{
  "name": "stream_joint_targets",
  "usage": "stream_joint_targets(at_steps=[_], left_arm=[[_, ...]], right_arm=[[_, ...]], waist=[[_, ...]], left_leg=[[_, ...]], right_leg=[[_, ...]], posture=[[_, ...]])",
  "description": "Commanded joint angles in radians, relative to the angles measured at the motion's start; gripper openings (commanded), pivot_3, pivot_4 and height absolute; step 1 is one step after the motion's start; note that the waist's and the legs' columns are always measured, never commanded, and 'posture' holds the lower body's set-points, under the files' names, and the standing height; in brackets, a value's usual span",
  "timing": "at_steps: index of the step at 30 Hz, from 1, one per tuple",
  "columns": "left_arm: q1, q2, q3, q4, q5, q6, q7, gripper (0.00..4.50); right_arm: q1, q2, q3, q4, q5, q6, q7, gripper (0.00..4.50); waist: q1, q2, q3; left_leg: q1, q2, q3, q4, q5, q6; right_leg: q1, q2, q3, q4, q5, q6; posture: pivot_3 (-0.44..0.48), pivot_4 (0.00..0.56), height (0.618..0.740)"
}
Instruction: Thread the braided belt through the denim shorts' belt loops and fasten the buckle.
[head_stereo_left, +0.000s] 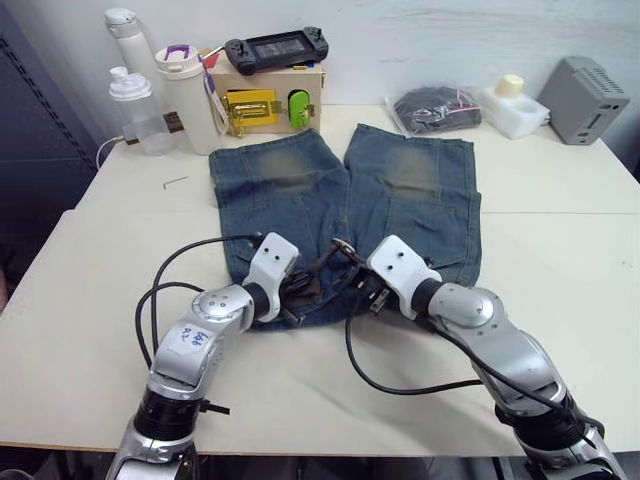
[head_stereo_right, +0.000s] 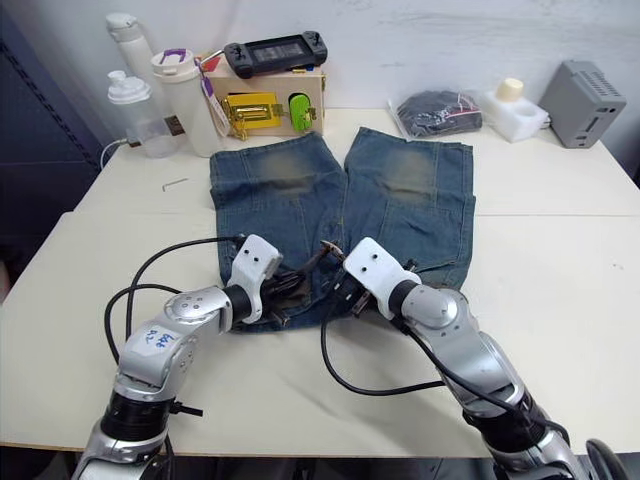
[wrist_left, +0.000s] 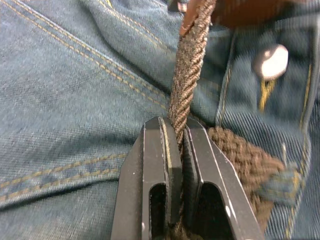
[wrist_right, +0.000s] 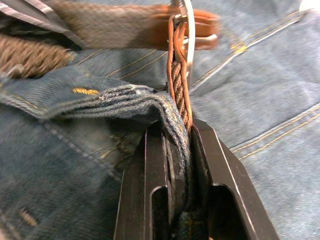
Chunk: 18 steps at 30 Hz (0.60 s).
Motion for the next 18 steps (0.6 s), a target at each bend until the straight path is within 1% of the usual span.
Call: stream_joint_targets(at_steps=[1,8,12,14,15,16,17,18], left_arm=[[-0.013,-0.024,-0.076,0.062,0.009,-0.044,-0.024,0.00],[-0.047,-0.062,-0.070,0.101,0.005,-0.113,-0.039,0.00],[-0.049,-0.064,-0.083,0.112,0.014,-0.134,-0.052,0.00],[-0.043,-0.063,-0.088,0.112,0.018,-0.138,-0.055,0.00],[-0.040,-0.060,-0.093,0.112,0.023,-0.141,-0.058,0.00],[-0.037,-0.058,-0.094,0.113,0.025,-0.144,-0.059,0.00],[-0.036,-0.058,-0.095,0.114,0.027,-0.147,-0.060,0.00],[-0.035,-0.058,-0.096,0.115,0.027,-0.148,-0.061,0.00]], right_arm=[[0.007,-0.026,0.064,-0.060,0.025,-0.028,0.062,0.03],[0.026,-0.110,0.107,-0.064,0.010,-0.065,0.115,0.03],[0.026,-0.097,0.075,-0.061,0.014,-0.084,0.111,0.03],[0.031,-0.086,-0.019,-0.083,0.088,-0.096,0.153,1.02],[0.028,-0.080,-0.073,-0.089,0.124,-0.096,0.170,1.33],[0.018,-0.079,-0.132,-0.095,0.168,-0.083,0.196,1.80],[0.007,-0.081,-0.175,-0.097,0.202,-0.072,0.216,2.43],[-0.010,-0.090,-0.226,-0.095,0.240,-0.064,0.241,2.82]], waist=[[0.006,0.000,0.000],[0.015,0.000,0.000],[0.014,-0.001,0.000],[0.015,-0.001,0.000],[0.014,-0.001,0.001],[0.015,-0.001,0.001],[0.015,-0.001,0.001],[0.015,-0.001,0.001]], left_leg=[[0.000,0.000,0.000,0.000,0.000,0.000],[0.000,0.000,0.000,0.000,0.000,0.000],[0.000,0.000,-0.001,0.000,0.000,0.001],[-0.001,0.000,-0.001,0.000,0.000,0.001],[-0.001,0.000,-0.001,0.000,0.000,0.001],[-0.001,0.000,-0.001,0.000,0.000,0.001],[-0.001,0.000,-0.001,0.000,0.000,0.001],[-0.001,0.000,-0.001,0.000,0.001,0.001]], right_leg=[[0.000,0.000,0.000,0.000,0.000,0.000],[0.002,0.000,0.000,-0.003,0.000,0.001],[0.002,0.000,-0.001,-0.004,0.000,0.001],[0.002,0.000,-0.001,-0.004,0.000,0.001],[0.002,0.000,-0.001,-0.004,0.000,0.001],[0.003,0.000,-0.001,-0.005,0.000,0.001],[0.003,0.000,-0.001,-0.005,0.001,0.001],[0.003,0.000,-0.001,-0.005,0.001,0.001]], posture=[[0.000,0.150,0.645],[0.000,0.150,0.645],[0.000,0.150,0.645],[0.000,0.150,0.645],[0.000,0.150,0.645],[0.000,0.150,0.645],[0.000,0.150,0.645],[0.000,0.150,0.645]])
